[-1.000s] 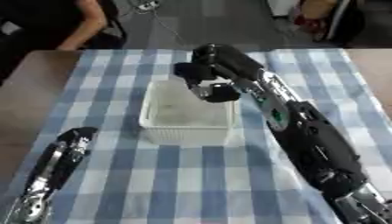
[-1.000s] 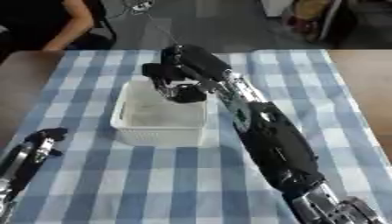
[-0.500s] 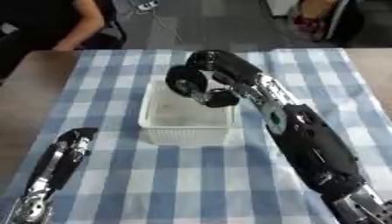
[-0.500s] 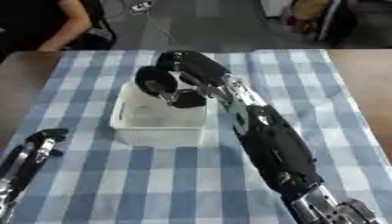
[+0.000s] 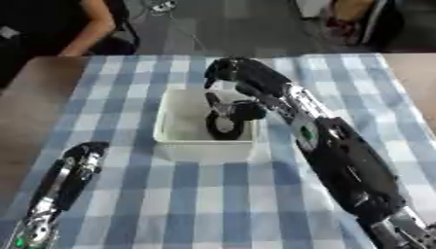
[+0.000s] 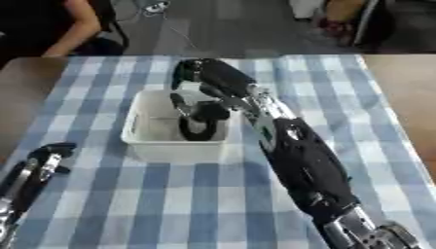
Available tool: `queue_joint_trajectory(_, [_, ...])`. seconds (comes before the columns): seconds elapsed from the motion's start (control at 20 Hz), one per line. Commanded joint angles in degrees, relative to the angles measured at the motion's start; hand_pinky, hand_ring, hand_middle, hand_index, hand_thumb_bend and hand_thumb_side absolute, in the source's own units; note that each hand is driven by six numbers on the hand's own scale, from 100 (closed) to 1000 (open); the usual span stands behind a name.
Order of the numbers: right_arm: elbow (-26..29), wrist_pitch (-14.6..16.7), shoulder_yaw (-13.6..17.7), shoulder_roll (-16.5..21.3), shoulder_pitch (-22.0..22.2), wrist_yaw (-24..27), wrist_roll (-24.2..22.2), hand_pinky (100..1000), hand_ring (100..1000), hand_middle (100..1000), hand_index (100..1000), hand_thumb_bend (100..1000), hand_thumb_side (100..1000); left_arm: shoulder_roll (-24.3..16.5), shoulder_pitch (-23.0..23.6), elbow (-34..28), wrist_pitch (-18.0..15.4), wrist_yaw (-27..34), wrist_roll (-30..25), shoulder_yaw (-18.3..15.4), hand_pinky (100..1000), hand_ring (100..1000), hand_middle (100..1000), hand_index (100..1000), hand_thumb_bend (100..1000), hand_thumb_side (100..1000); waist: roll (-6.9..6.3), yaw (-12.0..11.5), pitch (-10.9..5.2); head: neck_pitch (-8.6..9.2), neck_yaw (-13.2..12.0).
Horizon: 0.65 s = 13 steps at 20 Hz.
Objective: Pick up objects on the table and place them in the box.
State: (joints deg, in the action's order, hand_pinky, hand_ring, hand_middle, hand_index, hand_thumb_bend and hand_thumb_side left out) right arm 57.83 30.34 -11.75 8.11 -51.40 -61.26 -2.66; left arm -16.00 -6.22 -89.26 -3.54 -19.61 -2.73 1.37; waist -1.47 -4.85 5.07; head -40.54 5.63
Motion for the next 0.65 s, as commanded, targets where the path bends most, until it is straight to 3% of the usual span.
queue_joint_trajectory(0.05, [0.53,-0.36,0.34,0.38,-0.67,-0.35,-0.15,796,692,729,714,100,770,-0.62,-0.6,-0.72,-0.08,0.09,-0.18,-0.05,642,783,794,817,229,1000,-0.23,0.06,-0.79,-0.12,0.59])
queue_joint_trajectory(0.65, [0.83,-0.75,0.48,1.08,-0.95,-0.53,-0.71,802,697,728,710,100,777,-0.63,-0.56,-0.67,-0.13,0.07,-0.31,-0.04,644,784,794,816,223,1000,-0.18,0.12,-0.94,-0.19,0.55])
